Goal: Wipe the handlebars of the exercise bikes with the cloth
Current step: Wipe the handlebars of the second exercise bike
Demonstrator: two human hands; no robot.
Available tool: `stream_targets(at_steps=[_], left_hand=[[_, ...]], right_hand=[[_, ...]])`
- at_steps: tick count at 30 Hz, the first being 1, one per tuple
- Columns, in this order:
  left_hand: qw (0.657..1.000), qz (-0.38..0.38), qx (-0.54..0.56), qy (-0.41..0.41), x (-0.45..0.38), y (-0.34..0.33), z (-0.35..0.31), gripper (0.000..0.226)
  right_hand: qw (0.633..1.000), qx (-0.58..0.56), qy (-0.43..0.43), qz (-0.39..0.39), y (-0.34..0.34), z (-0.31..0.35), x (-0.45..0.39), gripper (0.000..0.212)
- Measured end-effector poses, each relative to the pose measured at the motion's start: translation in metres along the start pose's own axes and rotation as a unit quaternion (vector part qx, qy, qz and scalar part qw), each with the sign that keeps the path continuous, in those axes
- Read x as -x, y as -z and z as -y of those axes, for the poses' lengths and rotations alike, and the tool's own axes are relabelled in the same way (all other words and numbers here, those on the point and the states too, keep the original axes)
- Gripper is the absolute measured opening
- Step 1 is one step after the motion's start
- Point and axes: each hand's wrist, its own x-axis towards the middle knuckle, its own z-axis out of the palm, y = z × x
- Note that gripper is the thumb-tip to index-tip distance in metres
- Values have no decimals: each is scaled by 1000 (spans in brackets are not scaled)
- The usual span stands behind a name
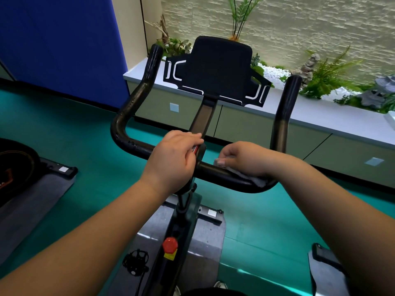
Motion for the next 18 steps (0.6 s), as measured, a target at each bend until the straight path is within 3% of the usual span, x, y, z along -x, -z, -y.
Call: stream_targets(at_steps=[3,7,12,15,18], left_hand=[[1000,-3,2,3,0,0,1,46],[1000,-6,4,-2,0,0,3,48],[1000,-6,1,-5,0,0,1,48],[1000,-9,-2,-5,-1,0,2,47],[1000,-11,-3,-9,-1,0,2,46]], right_hand=[[999,33,-4,17,4,3,-1,25],[999,-29,23,-25,-9,19,-18,16],[981,-90,74,-157,-21,5,4,7],[941,-79,182,-275,-36,4,21,11],[908,-22,267,-322,-54,6,25,17]])
